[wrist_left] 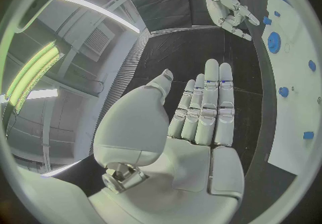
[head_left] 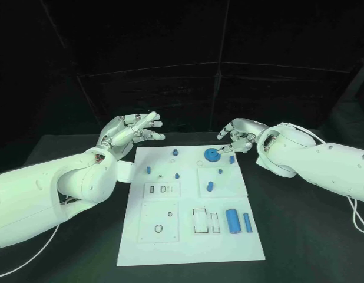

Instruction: Assemble the parts on the task board

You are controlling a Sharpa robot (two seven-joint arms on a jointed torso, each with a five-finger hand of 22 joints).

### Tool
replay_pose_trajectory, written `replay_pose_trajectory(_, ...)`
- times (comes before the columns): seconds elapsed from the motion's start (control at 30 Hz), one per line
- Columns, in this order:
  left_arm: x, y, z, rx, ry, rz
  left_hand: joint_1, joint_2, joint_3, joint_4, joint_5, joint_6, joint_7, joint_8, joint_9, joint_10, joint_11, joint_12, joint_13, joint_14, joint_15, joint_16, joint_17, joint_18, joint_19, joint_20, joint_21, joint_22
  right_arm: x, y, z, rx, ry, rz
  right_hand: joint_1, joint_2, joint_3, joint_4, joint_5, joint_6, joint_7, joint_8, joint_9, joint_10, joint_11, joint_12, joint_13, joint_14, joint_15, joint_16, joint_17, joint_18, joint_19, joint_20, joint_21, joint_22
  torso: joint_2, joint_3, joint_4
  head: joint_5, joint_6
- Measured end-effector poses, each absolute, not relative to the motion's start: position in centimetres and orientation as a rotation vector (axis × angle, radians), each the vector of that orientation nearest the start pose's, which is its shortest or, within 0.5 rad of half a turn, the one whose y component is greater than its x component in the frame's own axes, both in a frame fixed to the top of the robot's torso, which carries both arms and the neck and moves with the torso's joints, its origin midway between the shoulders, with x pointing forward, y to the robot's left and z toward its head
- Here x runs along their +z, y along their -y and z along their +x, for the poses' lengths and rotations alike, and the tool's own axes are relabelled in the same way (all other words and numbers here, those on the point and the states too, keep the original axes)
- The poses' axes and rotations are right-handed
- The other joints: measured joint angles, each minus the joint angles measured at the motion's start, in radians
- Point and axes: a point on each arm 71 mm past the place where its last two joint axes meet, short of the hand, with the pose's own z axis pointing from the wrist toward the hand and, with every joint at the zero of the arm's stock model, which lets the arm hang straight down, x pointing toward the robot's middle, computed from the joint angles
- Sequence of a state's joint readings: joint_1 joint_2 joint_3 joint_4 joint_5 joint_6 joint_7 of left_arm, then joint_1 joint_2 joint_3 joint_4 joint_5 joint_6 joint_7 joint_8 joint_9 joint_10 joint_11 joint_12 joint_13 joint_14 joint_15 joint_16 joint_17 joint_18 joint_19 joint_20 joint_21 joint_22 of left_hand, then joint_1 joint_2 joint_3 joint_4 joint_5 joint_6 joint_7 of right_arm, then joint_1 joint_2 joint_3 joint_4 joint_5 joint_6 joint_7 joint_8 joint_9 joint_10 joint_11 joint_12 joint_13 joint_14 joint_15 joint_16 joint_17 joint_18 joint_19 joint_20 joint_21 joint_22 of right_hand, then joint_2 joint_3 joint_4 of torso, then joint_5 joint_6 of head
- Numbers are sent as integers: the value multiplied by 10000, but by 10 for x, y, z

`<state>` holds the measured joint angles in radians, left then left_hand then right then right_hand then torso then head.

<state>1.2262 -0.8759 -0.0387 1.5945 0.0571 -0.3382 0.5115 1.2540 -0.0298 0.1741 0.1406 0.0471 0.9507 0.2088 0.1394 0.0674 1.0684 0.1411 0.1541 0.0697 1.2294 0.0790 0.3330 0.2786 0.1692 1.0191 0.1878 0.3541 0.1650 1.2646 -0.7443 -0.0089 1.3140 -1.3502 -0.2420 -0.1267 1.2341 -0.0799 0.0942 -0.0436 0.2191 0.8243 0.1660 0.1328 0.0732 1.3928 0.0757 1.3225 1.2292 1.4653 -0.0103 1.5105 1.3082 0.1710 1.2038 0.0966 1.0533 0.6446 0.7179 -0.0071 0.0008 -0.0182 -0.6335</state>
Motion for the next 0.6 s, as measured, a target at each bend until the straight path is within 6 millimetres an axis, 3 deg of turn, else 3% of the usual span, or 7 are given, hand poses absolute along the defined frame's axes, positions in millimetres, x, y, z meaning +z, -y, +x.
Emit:
replay_pose_trajectory(0.27, -155, -206, 484, -16424, -12797, -10911, 0, 0, 0, 0, 0, 0, 0, 0, 0, 0, 0, 0, 1, 0, 0, 0, -1, 0, 0, 0, 0, 1, -166, 210, 551, 5518, -17292, 227, 233, 126, -195, 120, 161, -468, 154, 121, -32, 171, 101, 557, 705, 14, 86, 48, -1, 0, 64, 66, 192, 280, 1, 32, -6, -2, 3)
replay_pose_trajectory(0.43, -156, -205, 484, -16438, -12823, -10918, 0, 0, 0, 0, 0, 0, 0, 0, 0, 0, 0, 0, 1, 0, 0, 0, 5, 0, 0, 0, 0, 1, -169, 202, 556, 5521, -17502, 227, 333, 130, -275, 145, 161, -541, 163, 180, -32, 279, 138, 739, 789, 14, 86, 54, -2, 0, 99, 102, 271, 377, 26, 50, 34, -12, -21)
replay_pose_trajectory(0.57, -157, -205, 485, -16423, -12836, -10931, 0, 0, 0, 0, 0, 0, 0, 0, 0, 0, 0, 0, 0, 0, 0, 0, 7, 0, 0, 0, 0, 1, -172, 195, 559, 5556, -17681, 137, 464, 261, -275, 145, 161, -564, 140, 269, -31, 352, 141, 871, 789, 14, 86, 106, -3, -7, 186, 113, 378, 538, 41, 61, 58, -20, -41)
replay_pose_trajectory(0.6, -157, -205, 485, -16423, -12838, -10933, 0, 0, 0, 0, 0, 0, 0, 0, 0, 0, 0, 0, 1, 0, 0, 0, 7, 0, 0, 0, 0, 1, -173, 193, 559, 5561, -17734, 113, 466, 262, -275, 145, 161, -570, 133, 302, -31, 388, 133, 917, 789, 14, 86, 114, -3, -93, 314, 113, 536, 781, 43, 62, 59, -24, -46)
